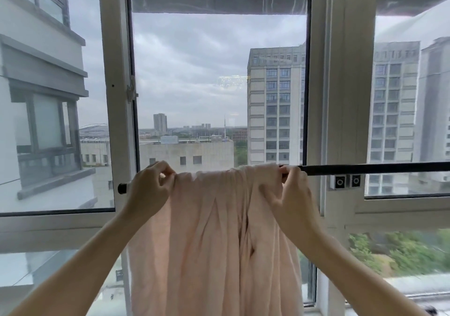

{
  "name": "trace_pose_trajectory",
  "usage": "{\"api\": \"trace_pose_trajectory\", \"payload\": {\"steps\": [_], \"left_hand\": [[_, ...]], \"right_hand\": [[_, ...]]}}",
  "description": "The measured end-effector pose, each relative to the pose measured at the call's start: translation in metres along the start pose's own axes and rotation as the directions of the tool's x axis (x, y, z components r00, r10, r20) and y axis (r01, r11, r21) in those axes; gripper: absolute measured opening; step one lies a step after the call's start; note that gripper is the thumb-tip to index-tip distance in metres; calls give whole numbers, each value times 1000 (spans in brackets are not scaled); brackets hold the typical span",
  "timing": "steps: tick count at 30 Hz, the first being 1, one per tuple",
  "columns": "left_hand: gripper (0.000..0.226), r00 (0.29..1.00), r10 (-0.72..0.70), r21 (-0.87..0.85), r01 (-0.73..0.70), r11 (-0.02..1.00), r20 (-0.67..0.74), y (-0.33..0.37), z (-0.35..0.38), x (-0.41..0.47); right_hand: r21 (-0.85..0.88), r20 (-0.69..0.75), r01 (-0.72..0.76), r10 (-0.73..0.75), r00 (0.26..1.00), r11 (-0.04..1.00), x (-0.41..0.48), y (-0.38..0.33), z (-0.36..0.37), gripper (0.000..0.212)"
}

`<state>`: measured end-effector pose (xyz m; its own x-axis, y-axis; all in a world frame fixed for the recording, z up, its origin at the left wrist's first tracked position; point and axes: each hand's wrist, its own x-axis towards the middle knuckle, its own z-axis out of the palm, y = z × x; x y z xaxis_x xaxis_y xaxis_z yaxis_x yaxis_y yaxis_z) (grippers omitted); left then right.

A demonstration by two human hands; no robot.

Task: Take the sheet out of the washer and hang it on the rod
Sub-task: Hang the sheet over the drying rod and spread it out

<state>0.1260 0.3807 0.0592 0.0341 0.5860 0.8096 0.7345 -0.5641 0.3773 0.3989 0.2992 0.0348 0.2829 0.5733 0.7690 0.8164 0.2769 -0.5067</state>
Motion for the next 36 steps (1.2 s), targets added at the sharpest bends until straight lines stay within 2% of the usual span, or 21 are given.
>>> {"api": "trace_pose_trajectory", "payload": {"steps": [5, 8, 10, 13, 17, 20, 24, 26, 30, 36], "left_hand": [[12, 1000, 3, -8, -3, 1000, -8, 2, -1, -3], [12, 1000, 1, -5, -1, 1000, -7, -2, -2, -4], [11, 1000, 7, -5, -7, 1000, -7, -3, -3, -5], [10, 999, 39, -2, -39, 999, -26, 0, -5, -8], [11, 998, 55, -11, -56, 998, -34, 0, -7, -10], [11, 997, 64, -18, -65, 998, -41, 0, -7, -11], [10, 996, 66, -16, -67, 998, -52, -1, -10, -14], [9, 995, 84, 0, -85, 996, -53, -1, -12, -15], [8, 994, 102, 51, -100, 994, -40, 4, -14, -14], [6, 997, 42, 75, -37, 997, -65, 9, -14, -15]], "right_hand": [[179, 67, -213, 204, 977, 960, -6, -11, 7, 48], [159, 88, -300, 289, 953, 941, -2, -20, 6, 50], [50, 144, -321, 312, 939, 946, -2, -26, 6, 51], [-104, 164, -261, 276, 947, 960, -6, -39, 10, 61], [-15, 127, -266, 265, 956, 964, -6, -58, 23, 67], [36, 166, -260, 251, 954, 965, -8, -71, 35, 49], [34, 130, -229, 223, 966, 973, 0, -76, 32, 27], [-37, 88, -180, 183, 979, 983, 10, -79, 19, 21], [-243, 3, -31, 33, 999, 969, 38, -76, -12, 29], [-514, -178, -1, -106, 978, 858, 96, -39, -66, 34]]}}
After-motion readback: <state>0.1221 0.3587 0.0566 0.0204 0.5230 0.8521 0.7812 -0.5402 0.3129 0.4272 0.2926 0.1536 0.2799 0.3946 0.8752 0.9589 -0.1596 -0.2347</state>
